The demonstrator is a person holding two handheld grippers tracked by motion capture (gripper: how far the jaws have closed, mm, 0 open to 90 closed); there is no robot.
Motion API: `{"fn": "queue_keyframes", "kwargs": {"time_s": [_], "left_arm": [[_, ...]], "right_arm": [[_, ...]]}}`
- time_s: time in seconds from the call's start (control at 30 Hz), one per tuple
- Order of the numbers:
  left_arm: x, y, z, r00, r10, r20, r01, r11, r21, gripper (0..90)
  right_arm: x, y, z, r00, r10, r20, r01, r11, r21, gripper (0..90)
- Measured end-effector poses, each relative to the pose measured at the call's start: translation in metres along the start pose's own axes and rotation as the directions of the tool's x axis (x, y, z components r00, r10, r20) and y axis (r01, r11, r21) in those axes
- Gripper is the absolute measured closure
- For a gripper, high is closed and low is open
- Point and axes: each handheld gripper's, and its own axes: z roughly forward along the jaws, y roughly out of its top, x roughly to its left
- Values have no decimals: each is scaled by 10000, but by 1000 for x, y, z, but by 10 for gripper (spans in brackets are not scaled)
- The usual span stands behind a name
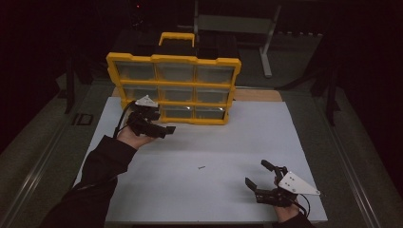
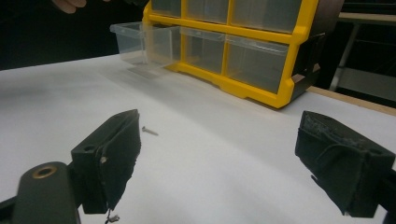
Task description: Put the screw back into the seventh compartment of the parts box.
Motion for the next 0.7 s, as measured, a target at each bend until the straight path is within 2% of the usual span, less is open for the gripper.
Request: {"fn": "queue_keyframes", "kwargs": {"time_s": [0.23, 0.37, 0.53, 0.7], "left_arm": [[-16, 0, 6, 9978, 470, 462, -474, 9989, 70, 134], [-27, -1, 9, 9943, 682, 814, -687, 9976, 31, 134], [-39, -1, 15, 9895, 1016, 1030, -1043, 9943, 203, 135], [-48, -3, 20, 9843, 1170, 1323, -1207, 9925, 200, 134]], "right_arm": [[0, 0, 0, 10000, 0, 2, 0, 10000, -2, 141], [0, 0, 0, 10000, 2, -11, -2, 10000, 2, 140], [0, 0, 0, 10000, 11, -23, -11, 10000, 11, 140], [0, 0, 0, 10000, 21, -42, -21, 10000, 20, 141]]}}
